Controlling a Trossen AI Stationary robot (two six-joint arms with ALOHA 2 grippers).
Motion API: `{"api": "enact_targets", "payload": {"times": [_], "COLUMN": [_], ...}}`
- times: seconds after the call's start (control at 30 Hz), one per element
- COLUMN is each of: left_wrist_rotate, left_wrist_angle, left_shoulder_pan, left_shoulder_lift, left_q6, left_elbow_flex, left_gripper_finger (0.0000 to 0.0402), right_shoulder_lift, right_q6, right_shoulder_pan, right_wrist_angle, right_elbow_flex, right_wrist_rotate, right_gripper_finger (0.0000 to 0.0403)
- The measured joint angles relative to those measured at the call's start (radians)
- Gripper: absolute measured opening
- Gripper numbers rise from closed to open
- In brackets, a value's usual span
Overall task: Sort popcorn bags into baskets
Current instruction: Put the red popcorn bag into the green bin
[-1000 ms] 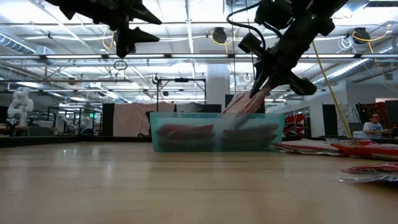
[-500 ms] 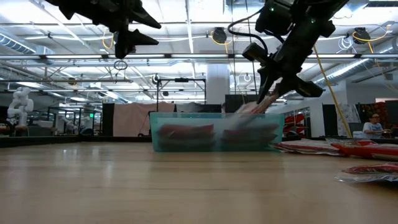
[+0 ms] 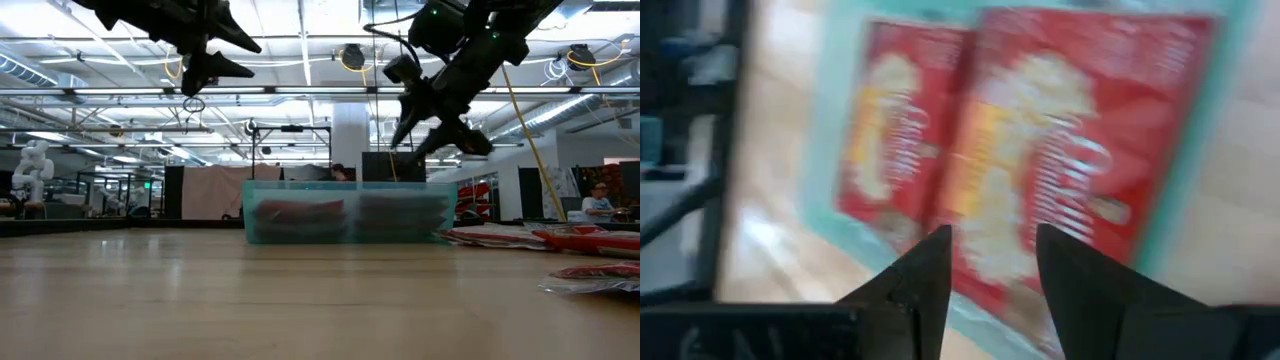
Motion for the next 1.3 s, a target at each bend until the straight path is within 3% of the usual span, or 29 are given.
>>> {"api": "enact_targets", "payload": {"times": [0.13, 0.3, 0.57, 0.77, 1.1, 1.3], "left_wrist_rotate": [-0.023, -0.037, -0.188, -0.309, -0.492, -0.586], "left_wrist_angle": [0.000, -0.011, -0.085, -0.016, 0.199, 0.337], "left_shoulder_pan": [0.000, -0.019, -0.126, -0.222, -0.390, -0.468], "left_shoulder_lift": [0.000, 0.000, 0.024, 0.080, 0.212, 0.280], "left_q6": [-0.019, -0.052, -0.127, -0.240, -0.412, -0.426], "left_elbow_flex": [0.000, 0.000, -0.002, -0.002, -0.001, -0.001], "left_gripper_finger": [0.0188, 0.0188, 0.0188, 0.0188, 0.0188, 0.0188], "right_shoulder_lift": [0.000, -0.070, -0.207, -0.189, -0.088, -0.028], "right_q6": [-0.055, -0.157, -0.293, -0.474, -0.754, -0.843], "right_shoulder_pan": [-0.019, -0.073, -0.153, -0.261, -0.444, -0.466], "right_wrist_angle": [0.021, -0.149, -0.423, -0.577, -0.548, -0.466], "right_elbow_flex": [0.000, 0.000, 0.000, -0.005, -0.114, -0.178], "right_wrist_rotate": [-0.030, -0.115, -0.158, -0.135, -0.237, -0.264], "right_gripper_finger": [0.0121, 0.0100, 0.0100, 0.0141, 0.0228, 0.0244]}}
